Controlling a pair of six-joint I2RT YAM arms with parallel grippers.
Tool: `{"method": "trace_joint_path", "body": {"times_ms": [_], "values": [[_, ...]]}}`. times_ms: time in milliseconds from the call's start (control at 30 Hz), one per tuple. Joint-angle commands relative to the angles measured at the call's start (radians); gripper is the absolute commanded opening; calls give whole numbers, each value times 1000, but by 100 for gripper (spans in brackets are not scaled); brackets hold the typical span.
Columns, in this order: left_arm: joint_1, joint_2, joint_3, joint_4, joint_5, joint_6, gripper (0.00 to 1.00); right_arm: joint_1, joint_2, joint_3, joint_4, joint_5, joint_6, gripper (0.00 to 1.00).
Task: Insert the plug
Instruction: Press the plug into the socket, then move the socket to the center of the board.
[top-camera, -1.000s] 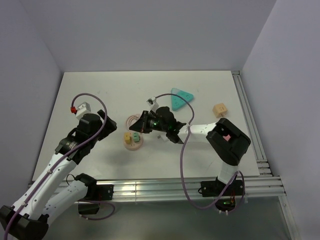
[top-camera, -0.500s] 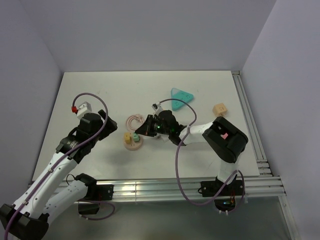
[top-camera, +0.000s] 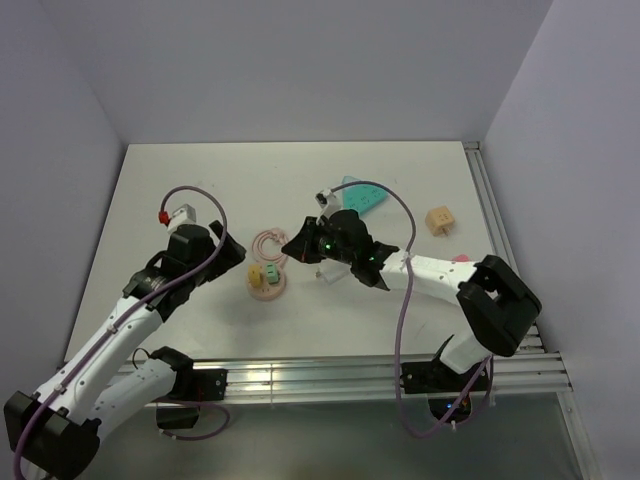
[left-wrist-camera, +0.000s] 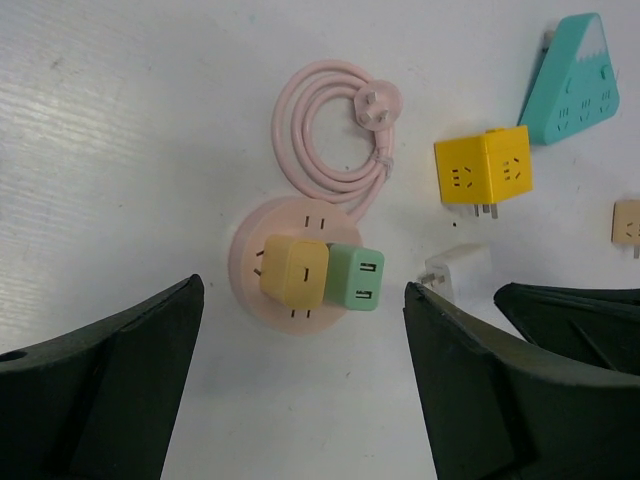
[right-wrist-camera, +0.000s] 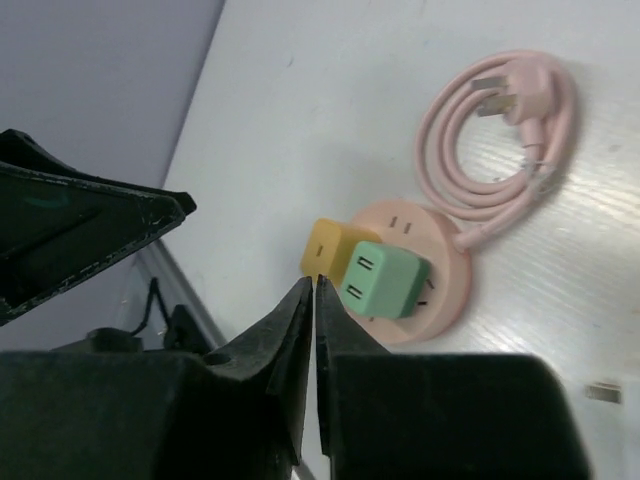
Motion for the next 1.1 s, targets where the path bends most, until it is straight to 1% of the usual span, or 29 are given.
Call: {"method": "trace_joint_path", "body": {"times_ms": [0,33,100,133,200,233,333,467,533,633,733,767,900,1067], "values": [[2,16,-12,82,83,24,87,-3,-79,-1,-136,109,-88,13],[0,23,-22,105,94,19,87,-1,-92,-5,-159,130,-111,29],[-14,30,-29,122,101,13,87,-4,-140,-15,-214,164,-131,46],[-21,39,-32,129,97,7,88,-4,-157,-22,-231,211,-155,61],[-54,50,-31,130,74,-1,89,-7,-203,-30,-277,262,-189,73],[-64,63,-29,131,69,-1,89,-11,-215,-36,-291,297,-197,81],[-119,106,-17,136,40,-14,93,-30,-261,-67,-311,345,-226,85],[-234,169,11,110,-41,-36,97,-60,-336,-143,-273,416,-246,85],[-276,206,29,81,-79,-48,98,-80,-384,-203,-229,459,-239,85],[-305,247,49,38,-115,-70,98,-95,-427,-289,-149,493,-222,85],[-368,258,73,-15,-184,-112,98,-98,-467,-352,-86,520,-219,84],[-409,257,75,-22,-195,-120,98,-99,-479,-357,-81,525,-219,83],[-465,272,72,21,-149,-142,95,-103,-484,-377,-63,557,-202,79],[-491,382,100,109,-66,-150,95,-110,-462,-377,-80,597,-177,79]]}}
